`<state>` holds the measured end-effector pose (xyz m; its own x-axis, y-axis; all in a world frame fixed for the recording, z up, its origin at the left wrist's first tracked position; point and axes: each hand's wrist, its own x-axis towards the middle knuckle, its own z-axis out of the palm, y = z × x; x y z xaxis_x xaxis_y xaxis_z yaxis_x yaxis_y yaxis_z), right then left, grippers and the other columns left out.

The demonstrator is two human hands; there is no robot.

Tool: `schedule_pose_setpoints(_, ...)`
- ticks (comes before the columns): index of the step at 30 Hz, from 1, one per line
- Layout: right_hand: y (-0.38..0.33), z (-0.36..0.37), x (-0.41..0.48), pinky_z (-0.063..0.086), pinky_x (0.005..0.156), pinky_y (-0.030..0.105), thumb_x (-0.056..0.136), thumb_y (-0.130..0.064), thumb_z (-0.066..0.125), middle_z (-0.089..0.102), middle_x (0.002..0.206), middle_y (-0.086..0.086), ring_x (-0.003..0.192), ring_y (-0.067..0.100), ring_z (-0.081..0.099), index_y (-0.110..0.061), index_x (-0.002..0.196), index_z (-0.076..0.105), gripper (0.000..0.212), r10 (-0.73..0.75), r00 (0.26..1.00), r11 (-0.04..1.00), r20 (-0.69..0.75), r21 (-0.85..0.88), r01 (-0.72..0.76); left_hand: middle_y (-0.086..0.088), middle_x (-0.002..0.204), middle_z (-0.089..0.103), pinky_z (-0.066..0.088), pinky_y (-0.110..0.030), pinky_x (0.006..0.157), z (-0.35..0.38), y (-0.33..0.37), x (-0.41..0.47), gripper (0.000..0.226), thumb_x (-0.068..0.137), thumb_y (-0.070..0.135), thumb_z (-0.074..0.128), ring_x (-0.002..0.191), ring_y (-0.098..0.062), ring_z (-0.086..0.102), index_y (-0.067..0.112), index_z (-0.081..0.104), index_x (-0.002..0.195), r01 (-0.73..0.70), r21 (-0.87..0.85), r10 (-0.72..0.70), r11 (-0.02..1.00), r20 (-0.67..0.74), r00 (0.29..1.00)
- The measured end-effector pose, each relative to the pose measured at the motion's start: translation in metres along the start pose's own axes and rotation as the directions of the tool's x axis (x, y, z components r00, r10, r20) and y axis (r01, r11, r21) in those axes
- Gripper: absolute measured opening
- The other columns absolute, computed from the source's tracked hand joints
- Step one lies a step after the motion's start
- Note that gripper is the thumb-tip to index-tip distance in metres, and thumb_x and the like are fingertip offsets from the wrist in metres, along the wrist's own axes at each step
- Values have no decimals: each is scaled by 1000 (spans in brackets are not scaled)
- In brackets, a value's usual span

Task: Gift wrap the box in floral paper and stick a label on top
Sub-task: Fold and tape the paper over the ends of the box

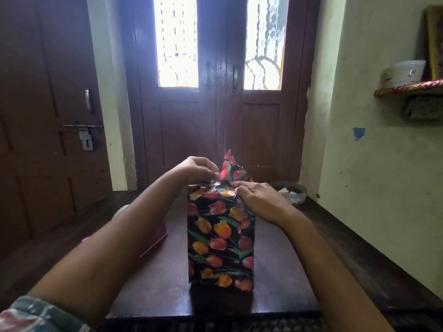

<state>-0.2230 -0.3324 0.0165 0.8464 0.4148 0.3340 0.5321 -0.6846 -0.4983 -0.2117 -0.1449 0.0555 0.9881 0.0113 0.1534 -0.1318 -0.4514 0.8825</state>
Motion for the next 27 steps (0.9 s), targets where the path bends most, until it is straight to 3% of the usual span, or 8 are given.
schedule_pose_setpoints(3, -2, -3, 1, 34, 105, 40, 81, -55, 20, 45, 143, -8, 129, 15, 40, -33, 135, 46, 64, -2, 1000, 998, 20, -64, 4, -9, 85, 65, 49, -24, 62, -16, -3, -16, 9, 82, 10, 68, 75, -16, 59, 6, 69, 90, -89, 30, 88, 996, 32, 996)
schedule_pose_setpoints(5, -4, -4, 1, 33, 106, 40, 92, -58, 24, 45, 143, -6, 131, 16, 39, -31, 135, 47, 55, -10, 999, 999, 41, -43, 12, -8, 91, 69, 51, -22, 64, -20, -4, -24, 19, 82, 19, 69, 79, -15, 63, 6, 70, 95, -66, 123, 53, 990, 106, 993)
schedule_pose_setpoints(8, -10, -5, 0, 33, 103, 37, 93, -59, 24, 48, 141, -2, 131, 17, 40, -31, 133, 50, 55, -2, 999, 999, 50, 37, 1, -6, 80, 64, 46, -22, 55, -18, -6, -26, 19, 78, 22, 74, 67, -15, 57, 7, 67, 86, 27, 162, -43, 986, 95, 995)
schedule_pose_setpoints(12, -15, -5, 3, 37, 94, 31, 95, -46, 40, 52, 134, 1, 121, 17, 46, -21, 127, 54, 43, -18, 998, 999, 52, -50, 21, -1, 64, 49, 29, -24, 46, -13, -3, -22, 20, 74, 14, 76, 52, -12, 38, 14, 56, 72, 87, 172, -96, 981, 45, 994)
schedule_pose_setpoints(14, -16, 0, 5, 33, 97, 28, 97, -38, 41, 45, 140, 1, 127, 16, 41, -17, 134, 47, 43, -35, 999, 998, 32, -44, 36, 0, 60, 47, 27, -23, 44, -12, -3, -21, 23, 72, 11, 76, 46, -11, 36, 14, 54, 68, 116, 154, -122, 981, 27, 992)
schedule_pose_setpoints(18, -14, 10, 1, 19, 110, 29, 99, -33, 32, 28, 153, -1, 140, 15, 22, -19, 145, 31, 48, -43, 999, 997, 22, -58, 44, -10, 75, 53, 39, -32, 60, -10, -5, -23, 26, 69, 9, 79, 65, -23, 47, 15, 54, 64, 118, 92, -119, 989, -2, 993)
schedule_pose_setpoints(22, -16, 9, 2, 28, 110, 39, 97, -36, 30, 41, 146, 0, 135, 20, 32, -21, 137, 45, 45, -7, 1000, 984, 14, -177, 10, -6, 76, 56, 38, -23, 49, -7, -10, -31, 22, 73, 14, 78, 61, -15, 48, 14, 57, 67, 77, 85, -73, 993, -48, 996)
schedule_pose_setpoints(27, -18, 6, -1, 29, 104, 29, 97, -29, 35, 44, 144, -1, 133, 16, 35, -18, 134, 50, 41, -53, 999, 992, 5, -118, 54, -6, 81, 66, 52, -32, 71, -5, -16, -43, 22, 68, 21, 82, 75, -18, 60, 13, 62, 68, 48, 15, -45, 999, -181, 982)
